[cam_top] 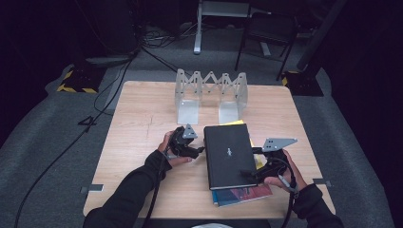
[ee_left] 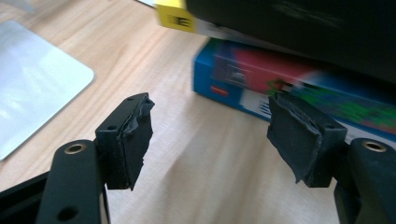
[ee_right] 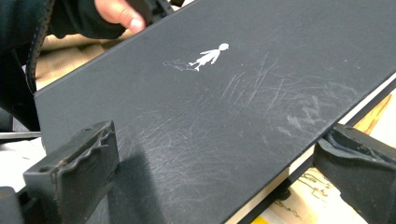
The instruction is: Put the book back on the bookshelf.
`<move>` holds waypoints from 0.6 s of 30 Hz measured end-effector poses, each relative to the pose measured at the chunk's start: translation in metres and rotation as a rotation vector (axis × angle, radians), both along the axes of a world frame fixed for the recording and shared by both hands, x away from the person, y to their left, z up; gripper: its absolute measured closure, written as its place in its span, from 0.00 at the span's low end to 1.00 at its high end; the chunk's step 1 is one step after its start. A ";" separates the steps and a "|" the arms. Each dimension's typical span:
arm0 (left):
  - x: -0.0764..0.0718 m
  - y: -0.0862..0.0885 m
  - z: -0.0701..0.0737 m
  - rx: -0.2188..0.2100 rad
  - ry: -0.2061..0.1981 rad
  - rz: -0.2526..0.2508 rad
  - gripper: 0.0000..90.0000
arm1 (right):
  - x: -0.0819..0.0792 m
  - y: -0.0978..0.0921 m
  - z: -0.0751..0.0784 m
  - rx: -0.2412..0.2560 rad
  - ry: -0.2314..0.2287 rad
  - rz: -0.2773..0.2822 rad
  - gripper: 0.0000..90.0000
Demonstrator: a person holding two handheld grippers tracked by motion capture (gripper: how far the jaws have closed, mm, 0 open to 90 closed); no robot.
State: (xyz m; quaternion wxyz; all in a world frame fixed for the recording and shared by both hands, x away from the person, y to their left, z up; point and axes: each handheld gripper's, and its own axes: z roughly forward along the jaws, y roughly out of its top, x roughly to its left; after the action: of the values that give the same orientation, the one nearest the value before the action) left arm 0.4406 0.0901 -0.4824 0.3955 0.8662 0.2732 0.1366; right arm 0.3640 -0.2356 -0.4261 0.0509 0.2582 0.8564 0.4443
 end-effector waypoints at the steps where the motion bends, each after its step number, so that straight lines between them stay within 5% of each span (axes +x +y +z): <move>1: 0.003 0.001 0.001 -0.014 -0.010 0.011 0.34 | 0.000 0.000 0.000 0.000 -0.001 0.004 0.01; 6: 0.015 0.005 0.001 -0.050 -0.001 0.012 0.35 | 0.006 0.008 0.001 -0.005 -0.005 0.023 0.01; 9: 0.015 0.005 0.001 -0.022 -0.034 -0.004 0.38 | 0.012 0.012 0.002 -0.010 0.003 0.035 0.02; 18: 0.022 0.013 0.011 -0.089 -0.032 -0.063 0.73 | 0.025 0.020 0.003 -0.003 -0.027 0.040 0.02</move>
State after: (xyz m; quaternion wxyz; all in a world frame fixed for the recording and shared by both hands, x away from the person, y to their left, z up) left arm 0.4629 0.1033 -0.4719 0.4419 0.8536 0.2455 0.1255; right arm 0.3888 -0.2154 -0.4231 0.0538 0.2351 0.8612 0.4474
